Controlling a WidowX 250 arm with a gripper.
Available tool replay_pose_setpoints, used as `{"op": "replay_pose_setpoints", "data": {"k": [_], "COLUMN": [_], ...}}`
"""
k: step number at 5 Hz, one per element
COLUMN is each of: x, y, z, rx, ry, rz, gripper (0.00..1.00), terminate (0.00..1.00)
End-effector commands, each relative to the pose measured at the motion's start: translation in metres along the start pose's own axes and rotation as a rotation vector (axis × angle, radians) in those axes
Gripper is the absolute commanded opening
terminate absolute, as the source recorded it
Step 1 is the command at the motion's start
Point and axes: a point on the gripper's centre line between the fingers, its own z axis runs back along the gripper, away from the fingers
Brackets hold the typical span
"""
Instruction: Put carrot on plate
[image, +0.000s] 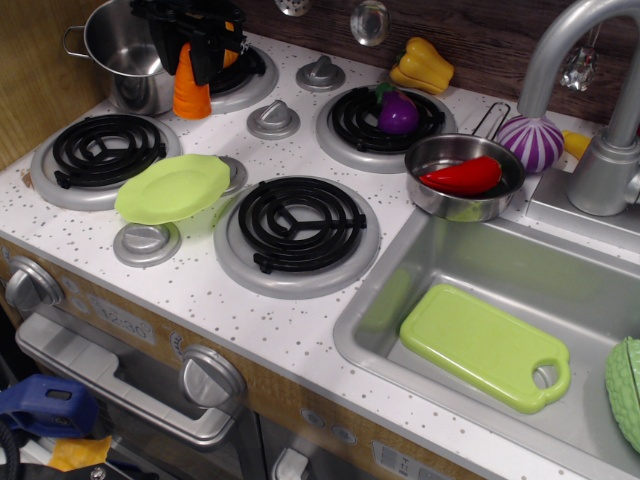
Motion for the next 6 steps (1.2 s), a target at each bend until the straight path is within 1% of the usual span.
{"op": "replay_pose_setpoints", "data": {"k": [1, 2, 4, 5, 6], "x": [-0.017, -0.029, -0.047, -0.048, -0.045], "y": [0.001, -0.003, -0.006, -0.006, -0.006], "z": [0.016, 0.003, -0.010, -0.015, -0.017], "rx": [-0.007, -0.044, -0.081, -0.093, -0.103], "ry": [-0.068, -0.079, -0.095, -0.109, -0.127], "rz": [0.052, 0.084, 0.120, 0.117, 0.105], "gripper": [0.00, 0.00, 0.00, 1.00, 1.00], "terminate": [0.00, 0.00, 0.00, 0.00, 0.00]}}
